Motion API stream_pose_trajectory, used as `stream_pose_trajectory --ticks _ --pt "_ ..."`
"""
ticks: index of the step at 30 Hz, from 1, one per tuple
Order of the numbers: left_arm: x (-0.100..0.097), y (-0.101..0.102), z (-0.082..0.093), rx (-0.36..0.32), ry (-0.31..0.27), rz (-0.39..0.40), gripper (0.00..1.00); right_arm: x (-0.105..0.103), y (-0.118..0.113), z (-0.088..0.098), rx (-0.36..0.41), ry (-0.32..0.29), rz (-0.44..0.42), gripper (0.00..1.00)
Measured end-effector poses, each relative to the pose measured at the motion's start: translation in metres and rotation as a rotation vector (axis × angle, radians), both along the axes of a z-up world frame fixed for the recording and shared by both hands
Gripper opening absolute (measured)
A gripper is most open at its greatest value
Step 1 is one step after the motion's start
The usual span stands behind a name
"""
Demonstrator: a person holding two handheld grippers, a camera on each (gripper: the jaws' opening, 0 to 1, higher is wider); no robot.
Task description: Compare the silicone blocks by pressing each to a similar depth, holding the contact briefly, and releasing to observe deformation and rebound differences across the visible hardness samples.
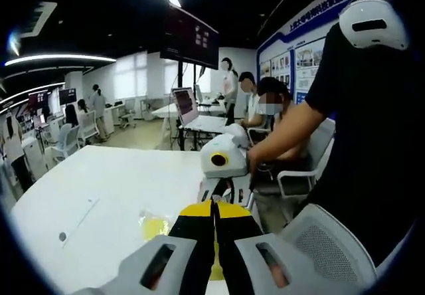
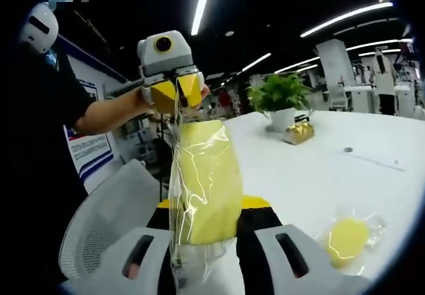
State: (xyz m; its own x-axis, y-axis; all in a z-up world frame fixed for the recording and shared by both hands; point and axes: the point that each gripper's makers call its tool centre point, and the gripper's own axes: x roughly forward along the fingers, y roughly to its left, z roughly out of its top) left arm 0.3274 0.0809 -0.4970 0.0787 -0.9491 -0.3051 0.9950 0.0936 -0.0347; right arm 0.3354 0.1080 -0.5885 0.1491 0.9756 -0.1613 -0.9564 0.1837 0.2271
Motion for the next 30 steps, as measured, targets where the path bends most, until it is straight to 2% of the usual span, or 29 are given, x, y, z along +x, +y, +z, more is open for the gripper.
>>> stream_pose_trajectory --ticks 6,10,15,24,30 --pt "0.006 0.003 0.006 -0.029 -0.006 0.024 0.00 0.005 0.002 0.007 -0.004 -0.004 0.003 0.13" --pt "0.008 0.004 0.006 -0.023 -0.014 0.031 0.00 0.007 0.002 0.006 -0.025 0.021 0.007 0.11" --pt "0.010 0.005 0.010 -0.036 -0.021 0.044 0.00 0.008 0.004 0.011 -0.012 0.037 0.019 0.08" --pt "0.008 0.007 0.013 -0.030 -0.036 0.052 0.00 0.009 0.007 0.013 -0.009 0.015 0.034 0.07" --pt "0.005 0.005 0.013 -0.029 -0.039 0.051 0.00 0.008 0.006 0.014 0.007 -0.020 0.036 0.08"
